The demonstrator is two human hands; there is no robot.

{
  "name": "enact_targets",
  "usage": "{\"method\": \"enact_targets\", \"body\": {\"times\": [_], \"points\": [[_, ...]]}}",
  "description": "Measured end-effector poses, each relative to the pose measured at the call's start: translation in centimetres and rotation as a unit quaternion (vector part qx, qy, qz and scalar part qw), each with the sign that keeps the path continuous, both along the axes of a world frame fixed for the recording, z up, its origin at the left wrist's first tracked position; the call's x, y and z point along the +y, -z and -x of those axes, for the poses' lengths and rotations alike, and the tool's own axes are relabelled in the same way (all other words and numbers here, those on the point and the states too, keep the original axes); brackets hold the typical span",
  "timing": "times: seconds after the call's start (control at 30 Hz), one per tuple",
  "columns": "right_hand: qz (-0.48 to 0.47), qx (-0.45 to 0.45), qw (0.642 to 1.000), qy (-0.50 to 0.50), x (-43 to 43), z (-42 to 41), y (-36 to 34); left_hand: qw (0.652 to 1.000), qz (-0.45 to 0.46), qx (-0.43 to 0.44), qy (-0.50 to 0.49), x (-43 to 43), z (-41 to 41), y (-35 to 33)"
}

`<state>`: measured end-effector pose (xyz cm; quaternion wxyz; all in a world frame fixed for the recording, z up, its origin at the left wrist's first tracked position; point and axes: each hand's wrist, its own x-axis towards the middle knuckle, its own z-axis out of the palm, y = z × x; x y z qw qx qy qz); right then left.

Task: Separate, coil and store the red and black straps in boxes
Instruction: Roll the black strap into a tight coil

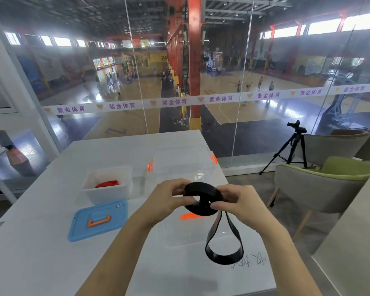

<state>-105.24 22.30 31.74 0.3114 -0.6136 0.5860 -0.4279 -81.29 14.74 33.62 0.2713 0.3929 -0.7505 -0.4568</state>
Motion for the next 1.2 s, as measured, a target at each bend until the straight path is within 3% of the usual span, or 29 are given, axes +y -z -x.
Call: {"method": "enact_targets", "body": {"times": [0.13, 0.23, 0.33, 0.47, 0.53, 0.7, 0.8, 0.87, 1.07, 1.13, 1.2], "points": [[-0.010, 0.092, 0.995, -0.027, -0.4, -0.4, -0.1, 0.993, 0.064, -0.098, -0.001, -0.2, 0.5, -0.2], [0.008, 0.085, 0.996, -0.029, -0.6, -0.6, 0.0, 0.983, 0.130, -0.130, 0.019, -0.2, 1.0, -0.5], [0.016, 0.021, 0.999, -0.023, -0.5, -0.5, 0.1, 0.990, 0.118, -0.076, 0.007, -0.1, 1.1, -0.3], [0.021, -0.051, 0.998, 0.002, -0.3, 0.2, 0.5, 0.997, 0.010, 0.076, -0.028, 0.3, 0.7, -0.5], [0.031, -0.060, 0.997, 0.020, -0.3, 0.3, 0.7, 0.996, -0.014, 0.086, -0.017, 0.1, 0.2, -0.5], [0.010, -0.004, 1.000, -0.003, -0.3, -0.1, 0.5, 0.997, 0.027, -0.070, 0.001, -1.0, -0.8, 0.0], [0.007, 0.040, 0.999, -0.031, -0.6, -0.6, 0.5, 0.990, 0.075, -0.120, 0.019, -0.6, 0.1, 0.1], [0.015, 0.030, 0.999, -0.032, -0.8, -0.9, 0.4, 0.991, 0.091, -0.099, 0.005, -0.3, 0.5, 0.4], [0.027, -0.059, 0.998, -0.003, -0.7, -0.3, 0.8, 0.994, -0.048, 0.090, -0.030, 0.2, 0.3, 0.9], [0.033, -0.050, 0.998, 0.009, -0.7, -0.2, 1.0, 0.992, -0.070, 0.101, -0.013, 0.2, 0.1, 1.2], [0.023, -0.031, 0.999, 0.005, -0.7, -0.2, 0.9, 0.997, -0.052, 0.056, -0.005, -0.1, 0.0, 1.7]]}}
